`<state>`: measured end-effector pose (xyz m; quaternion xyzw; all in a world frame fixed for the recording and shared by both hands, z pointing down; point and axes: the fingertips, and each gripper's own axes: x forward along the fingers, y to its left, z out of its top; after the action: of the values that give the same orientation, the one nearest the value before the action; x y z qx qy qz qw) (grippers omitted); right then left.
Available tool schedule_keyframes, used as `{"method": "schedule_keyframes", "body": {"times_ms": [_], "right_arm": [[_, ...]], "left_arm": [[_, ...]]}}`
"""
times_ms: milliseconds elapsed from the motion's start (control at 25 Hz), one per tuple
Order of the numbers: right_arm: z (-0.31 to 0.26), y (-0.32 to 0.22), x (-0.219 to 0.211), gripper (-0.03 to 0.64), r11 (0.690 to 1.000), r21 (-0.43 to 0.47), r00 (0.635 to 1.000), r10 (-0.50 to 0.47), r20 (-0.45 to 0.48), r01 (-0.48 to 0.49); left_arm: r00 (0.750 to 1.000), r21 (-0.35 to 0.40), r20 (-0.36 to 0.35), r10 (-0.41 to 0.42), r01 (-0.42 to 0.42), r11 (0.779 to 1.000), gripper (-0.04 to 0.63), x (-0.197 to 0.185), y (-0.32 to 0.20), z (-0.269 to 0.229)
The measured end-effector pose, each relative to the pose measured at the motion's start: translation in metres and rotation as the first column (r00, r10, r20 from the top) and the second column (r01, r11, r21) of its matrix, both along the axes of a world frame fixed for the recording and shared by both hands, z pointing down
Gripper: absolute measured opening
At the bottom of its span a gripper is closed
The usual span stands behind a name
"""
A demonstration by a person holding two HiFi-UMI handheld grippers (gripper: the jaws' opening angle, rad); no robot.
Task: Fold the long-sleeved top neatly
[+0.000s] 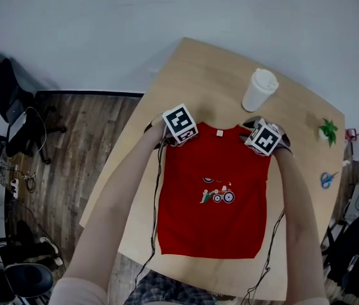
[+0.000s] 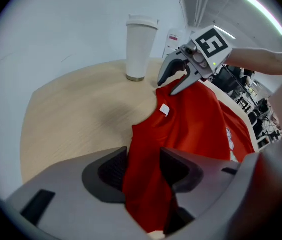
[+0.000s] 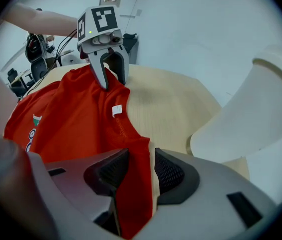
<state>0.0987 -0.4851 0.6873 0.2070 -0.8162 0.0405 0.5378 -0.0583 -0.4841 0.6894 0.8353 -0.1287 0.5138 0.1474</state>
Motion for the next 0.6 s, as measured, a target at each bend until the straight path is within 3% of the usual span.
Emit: {"method": "schedule_keyframes", "body": {"times_ms": [280,400,480,600], "right_arm": [[0.003,0.005,-0.003,0.112,0.996,-0.082,0.998,0.032,0.057,-0.027],[0.005,0.009,-0.003,0.086,0.998,-0.069,0.999,0.018,0.034,-0.016],[0.002,0.009,-0.004,0.046,0.999,-0.046,1.0,0.003,0.019,-0.002],[-0.01,0.003,0.0,0.037,1.0,0.006,0.999,0.028,0.017,-0.028]], "left_arm": [[1.0,0.016,-0.002,0.024,-0.024,1.0,0.137,0.004,0.002,0.001],[0.999,0.017,-0.008,0.051,-0.051,0.999,0.053,0.008,0.011,0.001],[0.997,0.039,0.005,0.071,-0.071,0.997,0.035,0.008,0.013,0.001],[0.997,0.09,0.028,0.066,-0.069,0.994,0.027,0.006,0.006,-0.004]]}}
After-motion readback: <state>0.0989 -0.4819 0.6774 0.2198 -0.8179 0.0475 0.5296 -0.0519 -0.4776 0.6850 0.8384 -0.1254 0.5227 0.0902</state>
